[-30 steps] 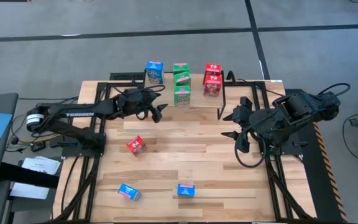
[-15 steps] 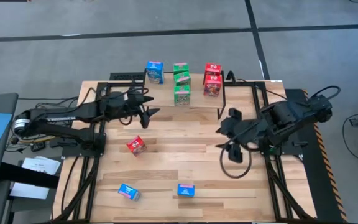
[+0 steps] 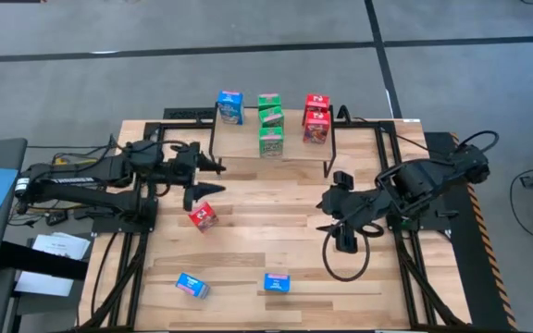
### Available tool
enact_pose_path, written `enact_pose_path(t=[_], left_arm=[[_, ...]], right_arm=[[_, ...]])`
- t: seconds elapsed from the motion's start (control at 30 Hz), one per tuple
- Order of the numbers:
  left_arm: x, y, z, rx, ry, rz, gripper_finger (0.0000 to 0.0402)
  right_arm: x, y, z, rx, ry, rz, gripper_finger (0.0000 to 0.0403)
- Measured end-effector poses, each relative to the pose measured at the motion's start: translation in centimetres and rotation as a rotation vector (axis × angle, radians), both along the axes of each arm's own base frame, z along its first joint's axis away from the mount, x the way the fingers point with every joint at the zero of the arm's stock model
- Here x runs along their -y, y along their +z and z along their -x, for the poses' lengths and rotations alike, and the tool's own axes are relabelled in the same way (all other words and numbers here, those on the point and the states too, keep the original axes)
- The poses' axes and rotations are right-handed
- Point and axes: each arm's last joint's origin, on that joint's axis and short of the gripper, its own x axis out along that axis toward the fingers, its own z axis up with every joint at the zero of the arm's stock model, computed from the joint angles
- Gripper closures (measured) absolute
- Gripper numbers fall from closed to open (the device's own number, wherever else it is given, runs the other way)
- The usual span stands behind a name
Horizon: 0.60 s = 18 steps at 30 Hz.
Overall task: Stack cereal on shelf
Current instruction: Put the red cereal box on the shelf aligned with the red cereal boxes
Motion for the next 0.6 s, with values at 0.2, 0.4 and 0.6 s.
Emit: enact_pose_path(t=[0.2, 0.4, 0.6], left_arm=[[0.9, 0.5, 0.9, -0.077, 0.047, 0.088, 0.0113], [1.6, 1.3, 1.6, -0.235, 0.134, 0.169, 0.0113], [1.9, 0.5, 2.0, -0.378, 0.222, 0.220, 0.0113]], right_arm=[[-0.4, 0.0, 0.2, -0.003, 0.015, 0.001, 0.0117], [-0.4, 0.0, 0.2, -0.005, 0.019, 0.002, 0.0117], [-0.4, -0.1, 0.3, -0.009, 0.019, 0.005, 0.0117]])
